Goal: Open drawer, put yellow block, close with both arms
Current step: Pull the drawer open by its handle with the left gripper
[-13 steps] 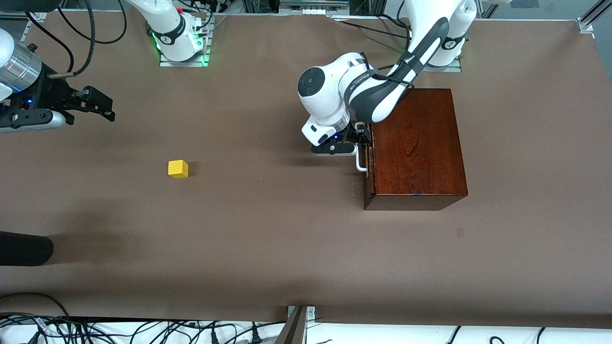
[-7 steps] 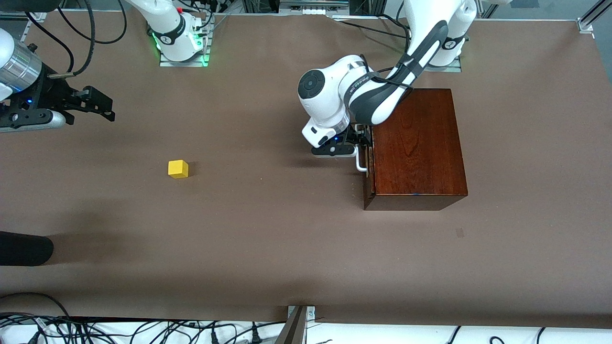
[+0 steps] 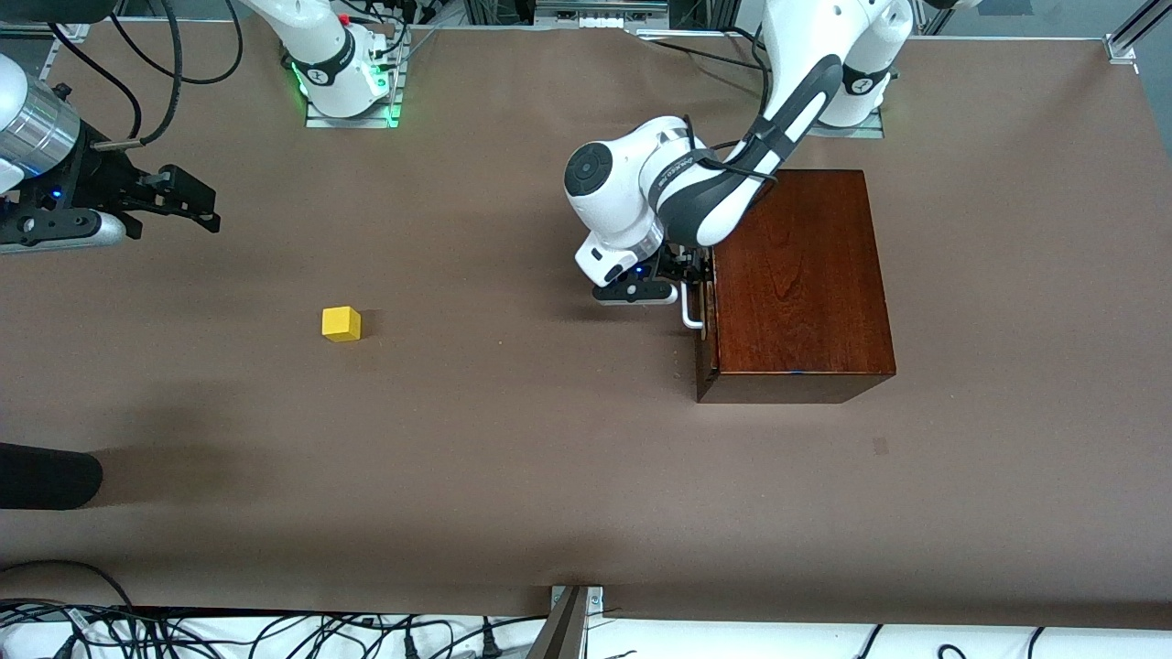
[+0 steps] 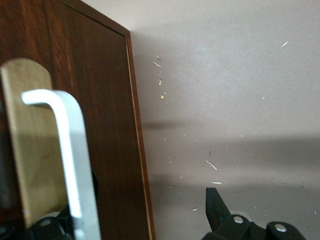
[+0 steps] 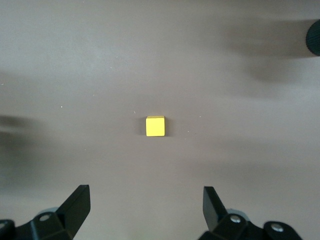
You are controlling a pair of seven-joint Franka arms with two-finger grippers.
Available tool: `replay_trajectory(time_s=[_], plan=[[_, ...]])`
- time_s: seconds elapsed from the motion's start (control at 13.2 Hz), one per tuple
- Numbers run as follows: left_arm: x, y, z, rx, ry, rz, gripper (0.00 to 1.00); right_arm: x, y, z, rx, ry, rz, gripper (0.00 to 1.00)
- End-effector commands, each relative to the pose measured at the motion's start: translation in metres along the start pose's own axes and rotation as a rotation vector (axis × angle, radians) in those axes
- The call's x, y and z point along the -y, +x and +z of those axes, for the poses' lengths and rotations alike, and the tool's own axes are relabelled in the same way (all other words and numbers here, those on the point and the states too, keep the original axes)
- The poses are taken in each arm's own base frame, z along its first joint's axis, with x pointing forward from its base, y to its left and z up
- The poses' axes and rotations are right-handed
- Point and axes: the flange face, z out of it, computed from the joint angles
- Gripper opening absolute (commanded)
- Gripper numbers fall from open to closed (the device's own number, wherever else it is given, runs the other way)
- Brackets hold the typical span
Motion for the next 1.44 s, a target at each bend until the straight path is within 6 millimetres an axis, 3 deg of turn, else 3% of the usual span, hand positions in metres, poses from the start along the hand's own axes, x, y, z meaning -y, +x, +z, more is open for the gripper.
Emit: replay_trajectory(time_s=[0.0, 0.15, 0.76, 1.06, 1.21, 1.36], plan=[[-0.021, 0.005, -0.004, -0.060, -0.067, -0.012, 1.00, -0.002, 0.001, -0.006, 0.002, -0.012, 0.001, 1.00], [-0.038, 0.000, 0.000, -0.076, -0.116, 0.005, 1.00, -0.002, 0.001, -0.006, 0.002, -0.012, 0.001, 1.00], [-0.091, 0.010, -0.024, -0.103, -0.224, -0.079, 1.00, -0.003, 0.003, -0.007, -0.005, -0.012, 0.003, 1.00], [-0.091, 0.019, -0.032, -0.113, -0.242, -0.095, 1.00, -0.011, 0.007, -0.005, -0.017, 0.002, 0.020, 1.00], [-0.090, 0.019, -0.034, -0.119, -0.240, -0.084, 1.00, -0.012, 0.013, 0.007, -0.002, 0.002, 0.023, 1.00], [-0.077, 0.024, -0.045, -0.120, -0.220, -0.091, 1.00, -0.013, 0.014, 0.009, 0.002, 0.001, 0.026, 1.00]])
